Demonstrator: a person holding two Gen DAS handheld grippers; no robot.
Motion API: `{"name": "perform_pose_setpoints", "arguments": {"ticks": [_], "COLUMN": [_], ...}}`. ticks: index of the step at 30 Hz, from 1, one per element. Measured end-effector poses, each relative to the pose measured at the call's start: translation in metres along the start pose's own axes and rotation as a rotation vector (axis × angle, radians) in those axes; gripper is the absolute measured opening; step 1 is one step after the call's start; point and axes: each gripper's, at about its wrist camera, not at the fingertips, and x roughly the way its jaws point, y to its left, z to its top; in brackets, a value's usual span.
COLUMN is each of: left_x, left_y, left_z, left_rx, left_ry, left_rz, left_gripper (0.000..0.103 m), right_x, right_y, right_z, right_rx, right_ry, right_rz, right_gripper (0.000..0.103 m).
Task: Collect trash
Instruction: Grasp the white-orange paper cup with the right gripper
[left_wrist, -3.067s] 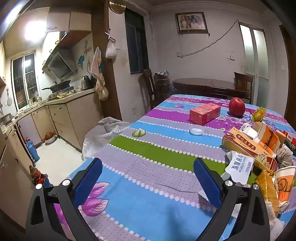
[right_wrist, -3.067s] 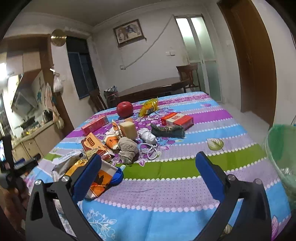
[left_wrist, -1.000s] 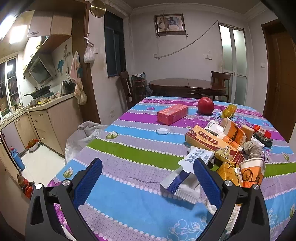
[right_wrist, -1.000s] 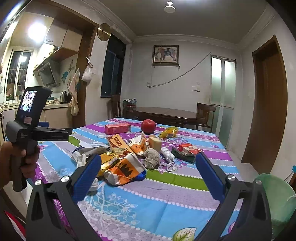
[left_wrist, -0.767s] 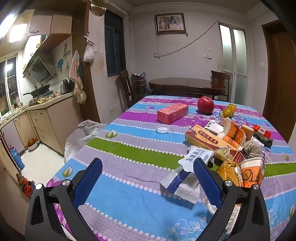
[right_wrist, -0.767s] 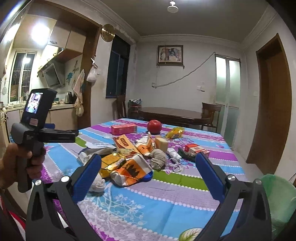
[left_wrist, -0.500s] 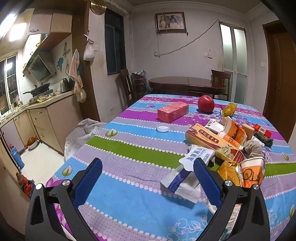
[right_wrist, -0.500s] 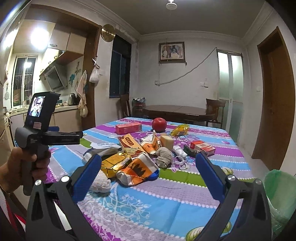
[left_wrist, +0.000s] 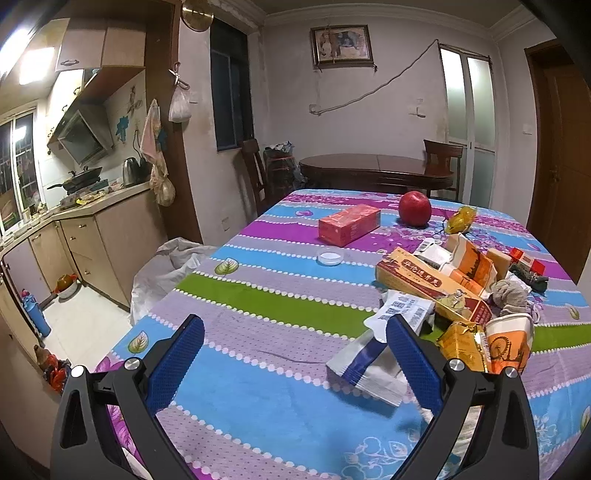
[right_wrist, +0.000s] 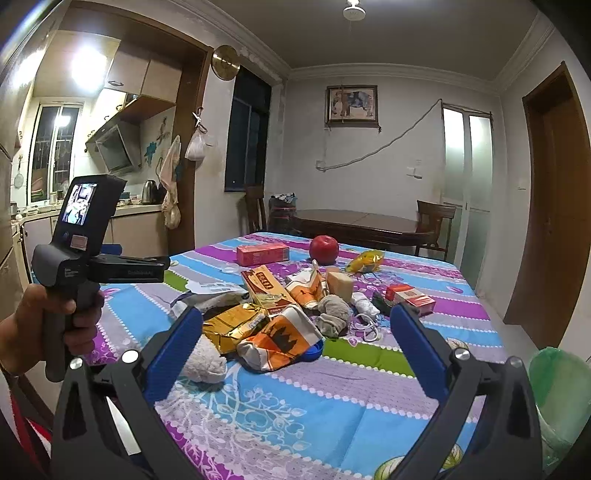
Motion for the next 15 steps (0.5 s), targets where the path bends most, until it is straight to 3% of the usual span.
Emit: {"name": "perform_pose_setpoints", "arguments": {"ticks": [10,15], "left_x": [0.005,0.003], "left_y": [0.027,0.044], "left_z": [-0.015,-0.027], "left_rx": [-0.023,-0.040], "left_ry": [0.024,0.041], "left_rz": [0.049,-0.005], "left_gripper": [0.098,0.098], "right_x": [0.023,0.046], "right_y": [0.018,0.013], "right_z": [0.004,0.002], "right_rx": [-0.003,0.056], "right_ry": [0.064,0.151], "right_rz": [0.189,0.195], "right_gripper": [0.098,0.098]}}
